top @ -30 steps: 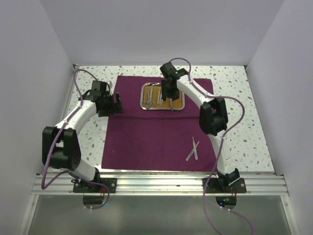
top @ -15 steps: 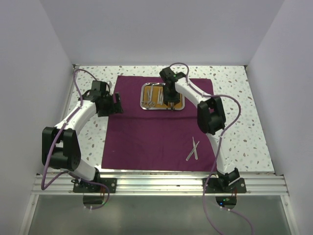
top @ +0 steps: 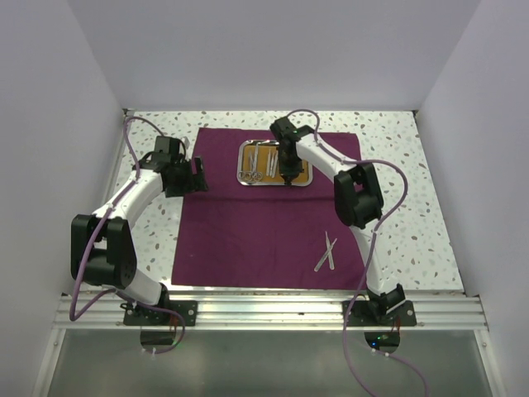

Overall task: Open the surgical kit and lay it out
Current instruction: Pick up the medical item from the container, then place the medical item in the surgical kit.

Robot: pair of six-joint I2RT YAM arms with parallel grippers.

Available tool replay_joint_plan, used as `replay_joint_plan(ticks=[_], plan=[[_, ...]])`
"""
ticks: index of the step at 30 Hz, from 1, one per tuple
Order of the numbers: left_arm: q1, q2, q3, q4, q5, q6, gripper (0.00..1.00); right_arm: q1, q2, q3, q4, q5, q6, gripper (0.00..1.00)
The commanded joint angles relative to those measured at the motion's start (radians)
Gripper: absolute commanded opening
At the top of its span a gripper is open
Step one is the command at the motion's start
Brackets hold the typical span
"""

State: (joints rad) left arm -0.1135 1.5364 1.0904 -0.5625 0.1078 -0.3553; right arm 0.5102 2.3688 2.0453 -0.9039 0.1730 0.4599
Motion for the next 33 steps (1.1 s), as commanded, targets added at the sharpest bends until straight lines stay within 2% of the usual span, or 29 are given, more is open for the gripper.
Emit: replay_joint_plan(ticks=[1, 8, 12, 18, 19, 24, 33], plan=[[0.005, -0.024, 0.022, 0.012, -0.002, 0.012, 0.84, -0.002, -0.031, 0.018, -0.044, 0.029, -0.009, 0.00], [0.005, -0.013, 0.042, 0.015, -0.003, 0.007, 0.84, -0.004, -0.049, 0.223, -0.162, 0.065, -0.035, 0.00], [0.005, 0.005, 0.066, 0.016, 0.000, 0.003, 0.84, -0.006, -0.178, 0.133, -0.168, 0.071, -0.020, 0.00], [0.005, 0.054, 0.095, 0.067, 0.021, -0.042, 0.88, 0.001, -0.475, -0.287, -0.109, 0.036, 0.043, 0.00], [0.005, 0.076, 0.112, 0.073, 0.036, -0.053, 0.88, 0.002, -0.555, -0.416, -0.092, 0.023, 0.066, 0.00], [-0.005, 0.220, 0.225, 0.064, 0.067, -0.071, 0.86, 0.037, -0.742, -0.813, 0.038, -0.058, 0.176, 0.00], [-0.040, 0.433, 0.517, 0.003, 0.033, -0.083, 0.84, 0.151, -0.853, -1.114, 0.158, -0.113, 0.325, 0.00]])
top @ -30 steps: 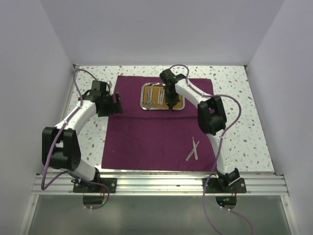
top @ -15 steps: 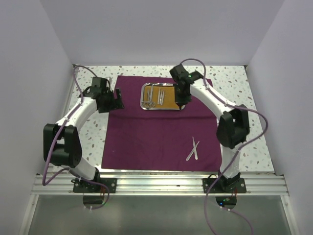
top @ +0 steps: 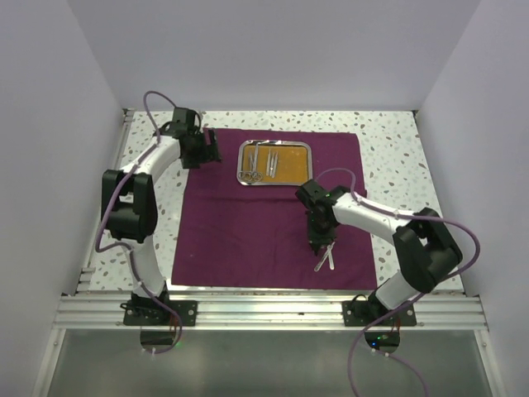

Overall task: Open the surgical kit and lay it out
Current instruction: Place the medical item in the surgical kit, then pick up the medical item from the container.

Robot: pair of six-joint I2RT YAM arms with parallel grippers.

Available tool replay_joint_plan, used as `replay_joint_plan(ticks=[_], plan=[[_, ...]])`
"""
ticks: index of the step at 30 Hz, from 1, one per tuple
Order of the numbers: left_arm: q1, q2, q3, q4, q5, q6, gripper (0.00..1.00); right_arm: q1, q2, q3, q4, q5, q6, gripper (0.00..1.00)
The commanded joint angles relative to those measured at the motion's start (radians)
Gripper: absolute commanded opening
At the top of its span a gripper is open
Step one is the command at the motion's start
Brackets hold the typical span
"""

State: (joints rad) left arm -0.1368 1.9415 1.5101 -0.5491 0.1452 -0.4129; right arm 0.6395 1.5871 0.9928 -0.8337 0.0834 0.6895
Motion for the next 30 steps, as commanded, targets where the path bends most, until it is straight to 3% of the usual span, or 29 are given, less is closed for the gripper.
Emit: replay_joint_plan(ticks=[1, 12, 13, 15, 16, 17, 24, 30], plan=[[-0.020, 0.037, 0.132, -0.017, -0.003, -0.027, 0.84, 0.025, -0.075, -0.083, 0.096, -0.027, 0.103, 0.00], [-0.081, 0.040, 0.194, 0.015, -0.018, -0.038, 0.85, 0.028, -0.142, -0.126, -0.007, 0.064, 0.102, 0.00], [-0.084, 0.042, 0.202, 0.015, -0.019, -0.040, 0.84, 0.028, -0.136, -0.123, -0.013, 0.067, 0.094, 0.08], [-0.092, 0.045, 0.226, 0.012, -0.024, -0.047, 0.84, 0.028, -0.128, -0.108, -0.030, 0.058, 0.067, 0.39], [-0.096, 0.048, 0.236, 0.012, -0.024, -0.049, 0.84, 0.026, -0.125, -0.100, -0.045, 0.073, 0.062, 0.81], [-0.099, 0.051, 0.246, 0.012, -0.025, -0.050, 0.84, 0.026, -0.133, -0.092, -0.060, 0.088, 0.059, 0.91], [-0.190, 0.152, 0.419, -0.003, -0.053, -0.037, 0.82, 0.028, -0.216, 0.088, -0.221, 0.187, -0.025, 0.95], [-0.293, 0.289, 0.567, -0.020, -0.091, -0.006, 0.82, 0.028, -0.240, 0.237, -0.257, 0.228, -0.079, 0.96]])
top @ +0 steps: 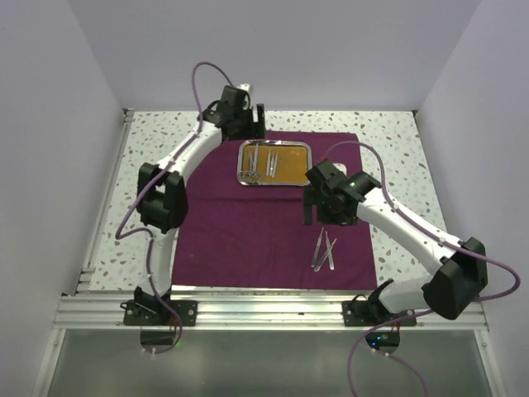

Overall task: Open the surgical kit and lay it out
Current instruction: Pick up the medical item from the container.

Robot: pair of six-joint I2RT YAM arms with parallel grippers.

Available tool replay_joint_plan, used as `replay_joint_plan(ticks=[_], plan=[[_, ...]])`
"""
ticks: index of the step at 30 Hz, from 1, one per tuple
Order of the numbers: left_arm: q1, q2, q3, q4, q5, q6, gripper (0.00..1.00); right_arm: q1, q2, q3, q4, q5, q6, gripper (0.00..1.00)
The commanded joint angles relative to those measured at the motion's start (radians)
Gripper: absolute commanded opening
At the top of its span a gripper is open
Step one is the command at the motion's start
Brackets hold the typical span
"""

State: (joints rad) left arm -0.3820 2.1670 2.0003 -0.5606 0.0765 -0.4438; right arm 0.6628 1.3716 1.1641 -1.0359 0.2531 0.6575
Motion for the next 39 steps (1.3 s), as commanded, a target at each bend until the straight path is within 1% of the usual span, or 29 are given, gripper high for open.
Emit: replay_joint_plan(ticks=[1, 6, 8, 11, 14, 19, 20, 21, 24, 29, 30, 31, 35, 36, 39], plan=[[-0.052, 0.083, 0.093, -0.009, -0.021, 0.022, 0.82, 0.003, -0.025, 0.075, -0.056, 0.058, -0.053, 0.96], [-0.069, 0.192, 0.137, 0.021, -0.035, 0.025, 0.78, 0.003, -0.009, 0.097, -0.076, 0.066, -0.091, 0.95], [-0.078, 0.232, 0.147, 0.033, -0.037, 0.031, 0.77, 0.003, -0.008, 0.094, -0.076, 0.072, -0.105, 0.95], [-0.084, 0.273, 0.179, 0.030, -0.058, 0.028, 0.76, -0.002, 0.000, 0.101, -0.079, 0.081, -0.124, 0.95], [-0.084, 0.295, 0.190, 0.042, -0.049, 0.024, 0.75, -0.009, 0.014, 0.112, -0.079, 0.084, -0.140, 0.95], [-0.086, 0.326, 0.195, 0.051, -0.017, 0.019, 0.67, -0.017, 0.056, 0.132, -0.079, 0.081, -0.162, 0.95], [-0.087, 0.332, 0.192, 0.051, -0.012, 0.019, 0.65, -0.019, 0.063, 0.140, -0.079, 0.081, -0.167, 0.95], [-0.089, 0.335, 0.192, 0.053, 0.000, 0.017, 0.60, -0.020, 0.073, 0.143, -0.078, 0.081, -0.170, 0.95], [-0.092, 0.343, 0.183, 0.060, 0.015, 0.016, 0.54, -0.023, 0.093, 0.151, -0.070, 0.075, -0.180, 0.95], [-0.095, 0.364, 0.180, 0.062, 0.016, 0.014, 0.51, -0.026, 0.126, 0.177, -0.070, 0.066, -0.196, 0.94], [-0.094, 0.367, 0.183, 0.062, 0.016, 0.014, 0.47, -0.025, 0.127, 0.180, -0.070, 0.064, -0.197, 0.94], [-0.093, 0.370, 0.183, 0.062, 0.016, 0.013, 0.45, -0.028, 0.132, 0.180, -0.070, 0.066, -0.200, 0.94], [-0.095, 0.389, 0.186, 0.064, 0.020, 0.010, 0.40, -0.032, 0.139, 0.186, -0.075, 0.064, -0.216, 0.93], [-0.097, 0.390, 0.184, 0.064, 0.023, 0.010, 0.37, -0.032, 0.141, 0.186, -0.075, 0.064, -0.217, 0.93], [-0.100, 0.399, 0.183, 0.057, 0.019, 0.011, 0.32, -0.038, 0.142, 0.186, -0.076, 0.061, -0.228, 0.93]])
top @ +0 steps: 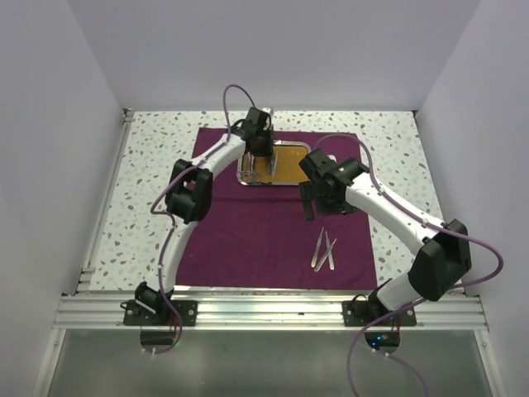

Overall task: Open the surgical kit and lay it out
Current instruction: Pick up the medical item from the container.

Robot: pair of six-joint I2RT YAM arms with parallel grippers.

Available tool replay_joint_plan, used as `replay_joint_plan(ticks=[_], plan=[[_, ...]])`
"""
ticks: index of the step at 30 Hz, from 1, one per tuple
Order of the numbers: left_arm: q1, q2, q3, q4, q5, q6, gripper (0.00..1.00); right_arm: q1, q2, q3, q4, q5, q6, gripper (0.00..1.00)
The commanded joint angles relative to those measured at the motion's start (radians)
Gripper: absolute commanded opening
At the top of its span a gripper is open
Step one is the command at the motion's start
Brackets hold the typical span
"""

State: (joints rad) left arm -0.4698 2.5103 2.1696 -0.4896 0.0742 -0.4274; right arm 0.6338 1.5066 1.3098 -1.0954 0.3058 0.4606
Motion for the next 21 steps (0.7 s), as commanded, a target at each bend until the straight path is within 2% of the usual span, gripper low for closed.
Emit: replay_joint_plan(ticks=[1, 5, 8, 16, 21], plan=[[-0.015, 0.059, 0.015, -0.017, 0.021, -0.005, 0.29, -0.011, 0.007, 0.040, -0.017, 0.007, -0.033, 0.93], [-0.016, 0.065, 0.013, -0.021, 0.018, -0.004, 0.17, -0.017, 0.010, 0.032, -0.015, 0.006, -0.040, 0.93], [-0.016, 0.064, 0.015, -0.023, 0.015, -0.004, 0.00, -0.019, 0.009, 0.028, -0.012, 0.004, -0.043, 0.93], [-0.001, 0.002, 0.064, -0.040, -0.063, -0.005, 0.00, -0.023, 0.006, 0.029, 0.000, -0.002, -0.045, 0.92], [0.016, -0.096, 0.070, -0.052, -0.108, 0.009, 0.00, -0.023, 0.006, 0.039, 0.008, -0.005, -0.045, 0.92]])
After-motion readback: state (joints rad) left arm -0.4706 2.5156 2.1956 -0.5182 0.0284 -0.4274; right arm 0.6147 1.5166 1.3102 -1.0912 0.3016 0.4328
